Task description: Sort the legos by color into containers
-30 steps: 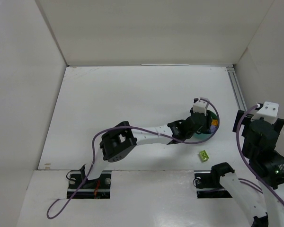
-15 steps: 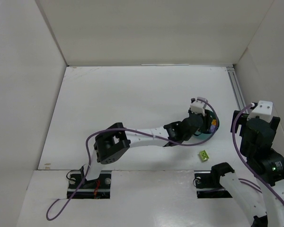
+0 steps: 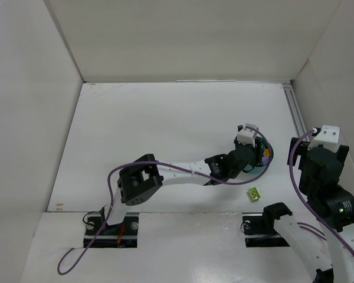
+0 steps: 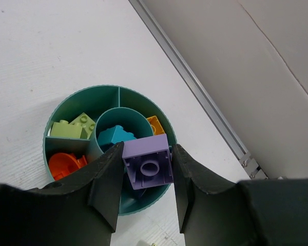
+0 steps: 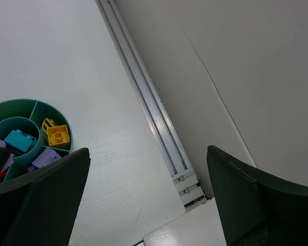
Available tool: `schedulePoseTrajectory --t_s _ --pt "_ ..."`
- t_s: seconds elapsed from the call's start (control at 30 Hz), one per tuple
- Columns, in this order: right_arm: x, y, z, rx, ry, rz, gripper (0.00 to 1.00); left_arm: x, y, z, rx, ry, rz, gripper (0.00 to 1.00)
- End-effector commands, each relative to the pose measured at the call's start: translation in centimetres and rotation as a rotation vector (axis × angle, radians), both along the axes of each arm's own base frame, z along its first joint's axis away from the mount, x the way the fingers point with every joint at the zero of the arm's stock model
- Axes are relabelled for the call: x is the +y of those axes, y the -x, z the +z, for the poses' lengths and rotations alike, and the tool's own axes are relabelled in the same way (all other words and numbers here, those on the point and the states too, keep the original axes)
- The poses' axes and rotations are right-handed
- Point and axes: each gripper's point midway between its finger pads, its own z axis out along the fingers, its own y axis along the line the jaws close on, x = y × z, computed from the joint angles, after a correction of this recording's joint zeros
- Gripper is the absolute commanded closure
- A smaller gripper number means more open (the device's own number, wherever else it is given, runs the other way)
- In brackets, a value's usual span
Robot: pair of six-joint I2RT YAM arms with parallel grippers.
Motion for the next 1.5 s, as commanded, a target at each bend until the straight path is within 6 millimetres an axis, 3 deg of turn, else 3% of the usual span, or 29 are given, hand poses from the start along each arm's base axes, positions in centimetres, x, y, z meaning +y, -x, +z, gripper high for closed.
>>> schedulePoseTrajectory --t_s 0.0,0.57,0.73,0.87,1.03,1.37,1.47 --pt "0.0 -0.4 0.9 -0.049 -0.008 -0.004 0.00 -0.1 0.1 1.8 -0.025 0.054 0.024 1.00" --pt "0.0 -0.4 0.9 -0.049 -0.008 -0.004 0.00 -0.7 0.2 -0.7 -0.018 0.013 0.036 0.98" --pt "-0.1 -0.4 0.6 -0.041 -0.003 -0.012 0.00 -0.9 0.3 -0.3 -0.019 0.022 0.027 0.98" --pt "-0.2 -0.2 0.7 -0.050 -0.005 -0.012 0.00 -1.0 0.3 -0.8 -0.010 0.020 0.028 0.86" --pt "-0.2 -0.2 0.7 -0.050 -0.005 -0.012 0.00 -1.3 1.0 -0.9 -0.008 0.020 0.008 0.84" --pt "-0.1 -0.3 0.9 -0.059 -0.008 -0.013 0.00 -1.2 1.5 -0.7 -0.016 0.013 0.005 0.62" --pt "-0.1 -0.3 0.9 -0.059 -0.008 -0.013 0.00 -1.1 1.8 -1.0 -0.017 0.001 0.015 0.62"
